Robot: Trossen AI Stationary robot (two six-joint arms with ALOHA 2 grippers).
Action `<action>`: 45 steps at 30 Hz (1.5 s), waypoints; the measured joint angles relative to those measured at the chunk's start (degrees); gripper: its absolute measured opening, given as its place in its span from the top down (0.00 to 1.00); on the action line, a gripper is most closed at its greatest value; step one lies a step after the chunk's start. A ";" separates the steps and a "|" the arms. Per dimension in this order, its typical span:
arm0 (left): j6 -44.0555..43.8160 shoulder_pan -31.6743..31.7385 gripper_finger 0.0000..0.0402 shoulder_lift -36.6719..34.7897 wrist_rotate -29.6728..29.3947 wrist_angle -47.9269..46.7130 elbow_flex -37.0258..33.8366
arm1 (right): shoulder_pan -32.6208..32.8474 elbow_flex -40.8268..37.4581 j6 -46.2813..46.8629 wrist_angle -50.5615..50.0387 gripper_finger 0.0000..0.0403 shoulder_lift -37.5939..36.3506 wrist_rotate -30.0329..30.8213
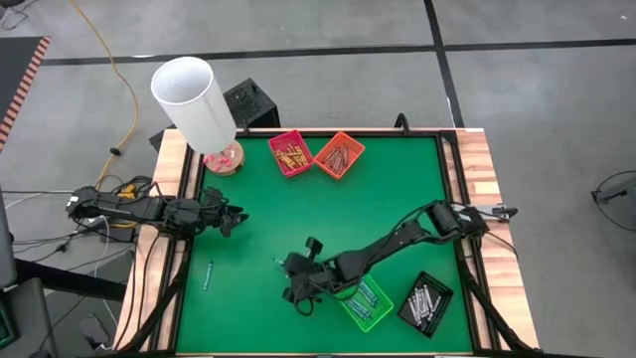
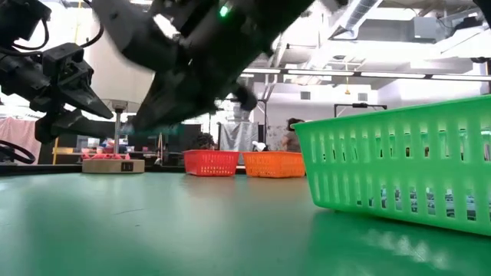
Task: Sort crayons
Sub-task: Put the green crayon into the green bin
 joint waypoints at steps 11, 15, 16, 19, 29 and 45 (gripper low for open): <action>0.00 -0.01 0.46 -0.03 0.02 0.00 0.00 | 2.19 0.13 1.40 -16.10 1.00 -10.32 13.36; 0.00 0.00 0.46 -0.03 0.02 0.00 -0.01 | 3.63 0.17 6.20 -25.51 1.00 -13.58 17.15; 0.00 0.00 0.46 -0.03 0.02 0.00 -0.01 | 3.95 0.17 7.98 -28.22 1.00 -14.12 17.68; -0.02 0.00 0.46 -0.03 0.04 0.00 -0.01 | 4.88 0.17 14.79 -36.48 1.00 -15.33 18.65; 0.00 -0.01 0.46 -0.03 0.04 0.00 -0.01 | 8.61 0.17 36.80 -59.69 0.99 -15.97 12.95; -0.01 -0.01 0.46 -0.03 0.06 -0.02 -0.01 | 12.59 0.20 43.56 -67.49 0.99 -20.22 1.01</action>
